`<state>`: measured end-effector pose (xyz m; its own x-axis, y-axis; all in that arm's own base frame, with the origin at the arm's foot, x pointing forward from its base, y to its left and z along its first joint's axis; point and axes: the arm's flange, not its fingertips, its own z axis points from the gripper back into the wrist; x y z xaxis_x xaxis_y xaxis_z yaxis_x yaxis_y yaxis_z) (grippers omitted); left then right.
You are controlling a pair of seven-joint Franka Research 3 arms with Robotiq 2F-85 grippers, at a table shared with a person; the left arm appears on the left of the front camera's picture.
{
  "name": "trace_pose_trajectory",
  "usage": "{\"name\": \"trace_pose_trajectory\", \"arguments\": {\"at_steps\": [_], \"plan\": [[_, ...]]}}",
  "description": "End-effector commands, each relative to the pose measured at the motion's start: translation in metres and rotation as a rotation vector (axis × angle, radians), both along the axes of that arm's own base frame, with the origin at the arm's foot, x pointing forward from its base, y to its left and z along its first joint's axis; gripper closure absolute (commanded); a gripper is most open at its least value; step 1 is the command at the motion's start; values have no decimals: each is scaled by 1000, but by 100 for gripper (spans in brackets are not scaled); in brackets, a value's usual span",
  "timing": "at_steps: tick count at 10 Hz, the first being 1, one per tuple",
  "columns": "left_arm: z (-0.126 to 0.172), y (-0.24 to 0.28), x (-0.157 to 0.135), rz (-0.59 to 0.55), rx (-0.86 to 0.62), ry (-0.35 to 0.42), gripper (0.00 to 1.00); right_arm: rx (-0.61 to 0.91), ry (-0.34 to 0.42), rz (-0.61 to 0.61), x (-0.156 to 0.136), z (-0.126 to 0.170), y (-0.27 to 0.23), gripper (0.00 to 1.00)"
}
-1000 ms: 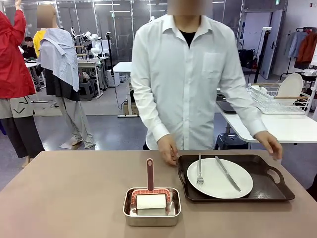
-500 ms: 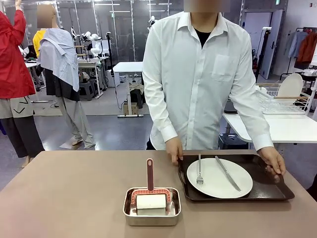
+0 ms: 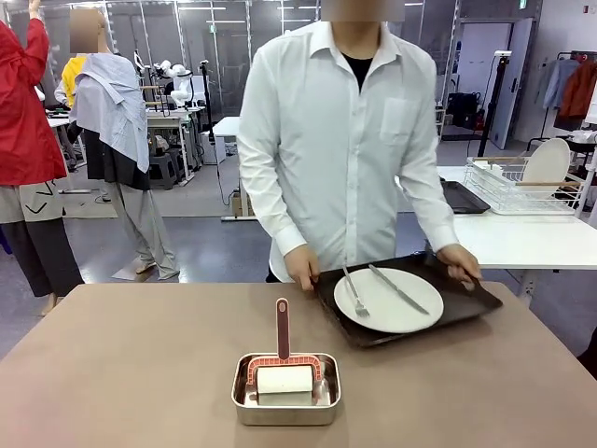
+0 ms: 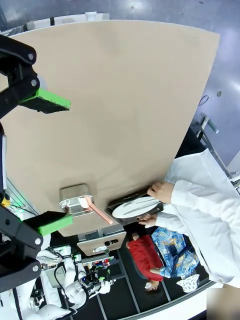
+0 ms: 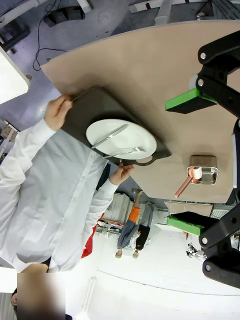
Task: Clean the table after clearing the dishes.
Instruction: When the right (or left) Handle tray is removed, use the right hand (or left hand) to clean the right (or left) side of the table with the Lint Roller.
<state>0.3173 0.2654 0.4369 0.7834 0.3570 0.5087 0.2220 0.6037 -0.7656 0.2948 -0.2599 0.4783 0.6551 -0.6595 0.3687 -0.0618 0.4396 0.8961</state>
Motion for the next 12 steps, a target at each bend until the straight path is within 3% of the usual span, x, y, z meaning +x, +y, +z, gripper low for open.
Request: {"name": "trace_pose_trajectory", "arguments": {"at_steps": [1,12], "plan": [[4,5,-1,-7,-3,15,0,-2,-32,0,-1,0,0,0],[4,5,-1,-7,-3,15,0,-2,-32,0,-1,0,0,0]]}}
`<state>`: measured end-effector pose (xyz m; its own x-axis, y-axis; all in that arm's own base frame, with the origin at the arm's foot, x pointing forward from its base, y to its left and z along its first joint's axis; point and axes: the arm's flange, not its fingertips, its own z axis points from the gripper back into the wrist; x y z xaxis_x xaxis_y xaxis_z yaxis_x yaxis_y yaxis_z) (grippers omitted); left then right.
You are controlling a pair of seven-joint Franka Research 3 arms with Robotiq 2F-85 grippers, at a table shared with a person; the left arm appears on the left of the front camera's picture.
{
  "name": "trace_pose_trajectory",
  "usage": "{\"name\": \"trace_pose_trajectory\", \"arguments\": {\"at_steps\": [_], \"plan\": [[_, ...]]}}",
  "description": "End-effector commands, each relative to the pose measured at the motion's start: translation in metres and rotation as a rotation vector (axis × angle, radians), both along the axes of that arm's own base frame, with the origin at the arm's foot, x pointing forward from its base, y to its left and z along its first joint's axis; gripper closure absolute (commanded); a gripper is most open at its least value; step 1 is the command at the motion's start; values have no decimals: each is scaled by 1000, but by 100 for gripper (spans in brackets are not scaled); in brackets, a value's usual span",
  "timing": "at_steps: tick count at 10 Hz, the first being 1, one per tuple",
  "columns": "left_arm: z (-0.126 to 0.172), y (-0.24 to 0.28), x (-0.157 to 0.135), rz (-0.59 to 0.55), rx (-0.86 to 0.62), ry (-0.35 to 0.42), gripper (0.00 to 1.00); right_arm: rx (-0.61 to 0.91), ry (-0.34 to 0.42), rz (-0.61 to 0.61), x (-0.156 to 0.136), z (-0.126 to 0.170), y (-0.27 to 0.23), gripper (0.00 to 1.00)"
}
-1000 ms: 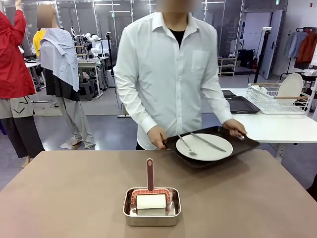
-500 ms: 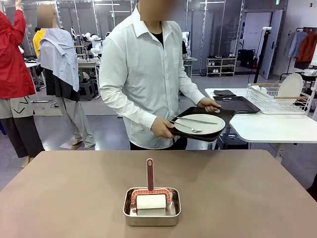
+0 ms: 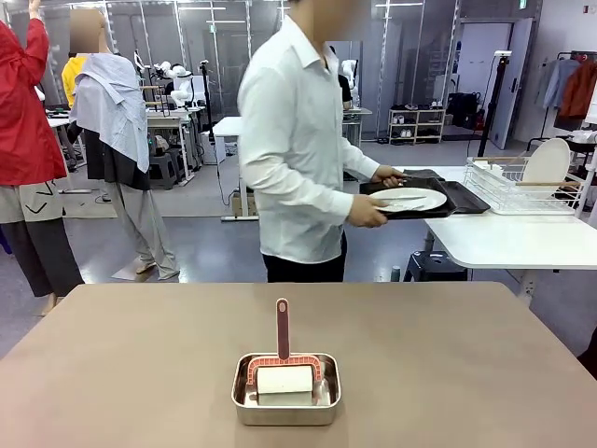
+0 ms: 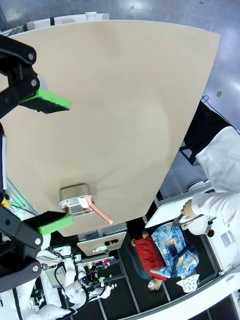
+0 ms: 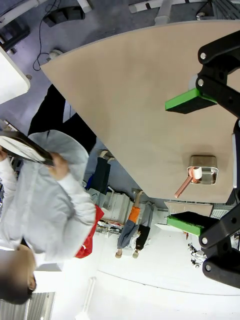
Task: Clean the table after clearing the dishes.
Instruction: When the right (or left) Handle tray is removed, use the right hand (or left hand) to clean the right (or left) side of the table with the Lint Roller.
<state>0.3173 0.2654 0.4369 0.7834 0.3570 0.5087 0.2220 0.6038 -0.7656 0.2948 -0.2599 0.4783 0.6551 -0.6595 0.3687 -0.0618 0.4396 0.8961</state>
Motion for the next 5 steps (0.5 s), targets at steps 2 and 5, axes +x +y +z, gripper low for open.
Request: {"name": "trace_pose_trajectory", "arguments": {"at_steps": [2,5], "plan": [[4,5,-1,-7,-3,15,0,-2,-32,0,-1,0,0,0],[4,5,-1,-7,-3,15,0,-2,-32,0,-1,0,0,0]]}}
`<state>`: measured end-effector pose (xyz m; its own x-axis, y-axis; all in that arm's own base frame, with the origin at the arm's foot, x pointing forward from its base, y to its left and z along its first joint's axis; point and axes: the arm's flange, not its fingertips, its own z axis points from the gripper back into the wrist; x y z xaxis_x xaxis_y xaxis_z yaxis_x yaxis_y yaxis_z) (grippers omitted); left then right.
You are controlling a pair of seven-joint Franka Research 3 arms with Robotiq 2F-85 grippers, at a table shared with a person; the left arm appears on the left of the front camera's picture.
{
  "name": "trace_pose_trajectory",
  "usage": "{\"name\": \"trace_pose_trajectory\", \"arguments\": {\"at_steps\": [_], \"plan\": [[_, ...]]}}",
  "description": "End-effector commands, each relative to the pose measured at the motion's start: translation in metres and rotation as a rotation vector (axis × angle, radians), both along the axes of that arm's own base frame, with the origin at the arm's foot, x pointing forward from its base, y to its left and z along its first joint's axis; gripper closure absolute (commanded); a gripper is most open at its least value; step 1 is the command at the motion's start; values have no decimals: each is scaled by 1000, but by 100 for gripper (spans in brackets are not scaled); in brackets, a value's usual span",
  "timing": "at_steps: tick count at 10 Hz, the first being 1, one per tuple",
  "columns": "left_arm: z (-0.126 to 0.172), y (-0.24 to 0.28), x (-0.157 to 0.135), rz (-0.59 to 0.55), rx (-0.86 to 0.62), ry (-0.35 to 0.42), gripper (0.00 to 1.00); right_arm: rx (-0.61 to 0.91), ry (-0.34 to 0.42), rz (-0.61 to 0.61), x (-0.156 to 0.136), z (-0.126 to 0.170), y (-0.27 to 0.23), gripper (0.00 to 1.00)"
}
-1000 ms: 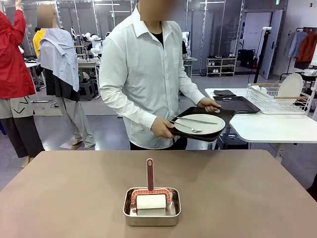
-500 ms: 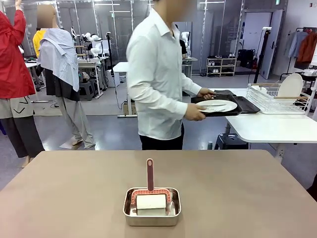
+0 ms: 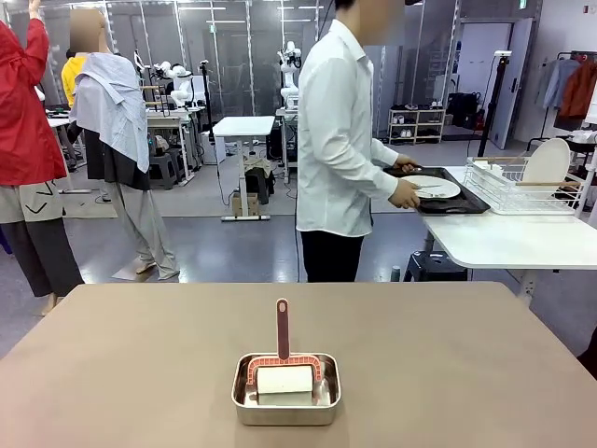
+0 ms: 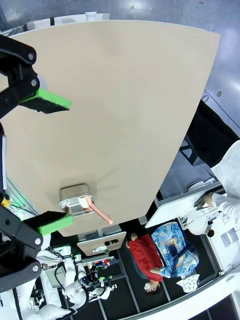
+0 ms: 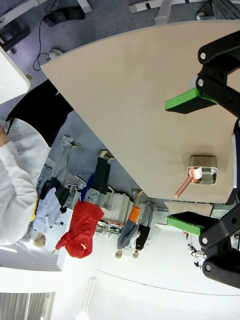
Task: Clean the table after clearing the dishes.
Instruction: When the right (or left) Handle tray is removed, use the right hand (or left hand) to clean the right (or left) side of the table with the Lint Roller.
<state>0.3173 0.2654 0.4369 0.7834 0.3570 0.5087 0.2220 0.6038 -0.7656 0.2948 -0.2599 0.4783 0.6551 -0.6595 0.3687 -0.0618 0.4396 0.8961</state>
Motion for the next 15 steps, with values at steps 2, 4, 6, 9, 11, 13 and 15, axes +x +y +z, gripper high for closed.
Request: {"name": "trace_pose_trajectory", "arguments": {"at_steps": [2,4,6,9,11,13,15], "plan": [[4,5,-1,-7,-3,15,0,-2,-32,0,-1,0,0,0],[4,5,-1,-7,-3,15,0,-2,-32,0,-1,0,0,0],[4,5,-1,-7,-3,15,0,-81,-4,46,13,6,16,0],[4,5,-1,-7,-3,15,0,-324,-20,335,73,43,118,0],[4,5,-1,-7,-3,15,0,-508,12,526,109,61,205,0],[4,5,-1,-7,-3,15,0,-694,-1,742,136,57,317,0],[4,5,-1,-7,-3,15,0,-893,-52,838,143,44,400,0]]}}
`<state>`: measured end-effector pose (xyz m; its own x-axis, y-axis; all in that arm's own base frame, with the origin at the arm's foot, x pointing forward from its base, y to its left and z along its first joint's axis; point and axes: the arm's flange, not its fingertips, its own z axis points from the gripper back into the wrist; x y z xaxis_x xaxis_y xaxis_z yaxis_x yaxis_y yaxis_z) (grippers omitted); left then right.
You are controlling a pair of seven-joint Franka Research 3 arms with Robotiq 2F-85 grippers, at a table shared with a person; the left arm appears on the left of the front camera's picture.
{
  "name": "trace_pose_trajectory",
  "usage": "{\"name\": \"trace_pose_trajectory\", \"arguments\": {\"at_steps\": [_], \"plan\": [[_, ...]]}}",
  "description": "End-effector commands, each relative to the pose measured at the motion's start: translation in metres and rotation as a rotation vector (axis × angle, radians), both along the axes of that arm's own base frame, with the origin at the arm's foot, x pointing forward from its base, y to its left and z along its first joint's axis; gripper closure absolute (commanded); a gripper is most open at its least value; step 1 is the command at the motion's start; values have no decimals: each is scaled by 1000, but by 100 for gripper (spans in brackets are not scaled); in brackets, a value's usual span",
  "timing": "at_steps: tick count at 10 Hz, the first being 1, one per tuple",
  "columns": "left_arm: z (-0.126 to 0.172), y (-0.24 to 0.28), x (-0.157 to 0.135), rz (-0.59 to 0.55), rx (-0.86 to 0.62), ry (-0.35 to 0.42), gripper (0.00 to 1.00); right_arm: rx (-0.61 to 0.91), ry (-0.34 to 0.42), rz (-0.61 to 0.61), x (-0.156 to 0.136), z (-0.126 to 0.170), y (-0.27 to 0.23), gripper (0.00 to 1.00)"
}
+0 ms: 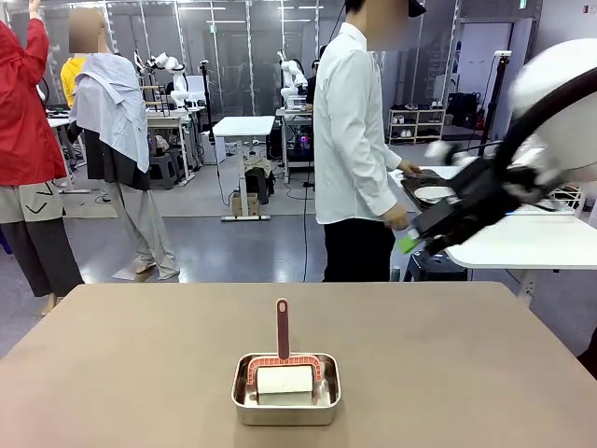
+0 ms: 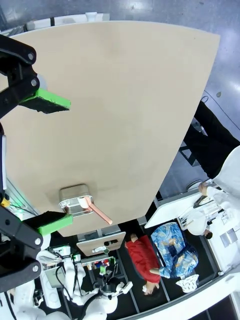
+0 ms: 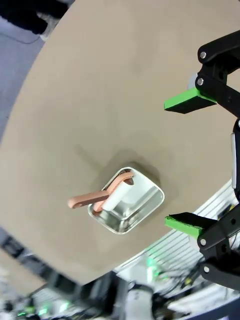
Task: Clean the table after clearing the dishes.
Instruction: When the right (or left) Handle tray is removed, use the right hand (or left hand) to clean the right (or left) side of the table with the Lint Roller.
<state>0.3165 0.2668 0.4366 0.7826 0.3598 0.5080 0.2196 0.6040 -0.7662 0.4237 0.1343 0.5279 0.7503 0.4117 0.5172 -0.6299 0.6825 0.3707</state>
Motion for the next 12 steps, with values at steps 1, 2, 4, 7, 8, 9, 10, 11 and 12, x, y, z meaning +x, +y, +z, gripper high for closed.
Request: {"name": "trace_pose_trajectory", "arguments": {"at_steps": [1,2,4,7,8,9,10,11,12], "plan": [[4,3,0,-10,-2,14,0,-153,-84,91,10,-13,36,0],[4,3,0,-10,-2,14,0,-185,-85,153,8,-22,56,0],[4,3,0,-10,-2,14,0,-199,-63,190,3,-30,65,0],[4,3,0,-10,-2,14,0,-202,-70,203,0,-34,74,0],[4,3,0,-10,-2,14,0,-202,-70,203,0,-34,74,0],[4,3,0,-10,-2,14,0,-202,-70,203,0,-34,74,0],[4,3,0,-10,-2,14,0,-196,-65,207,0,-35,70,0],[4,3,0,-10,-2,14,0,-273,-94,322,9,-31,77,0],[4,3,0,-10,-2,14,0,-350,-124,390,17,-32,90,0]]}}
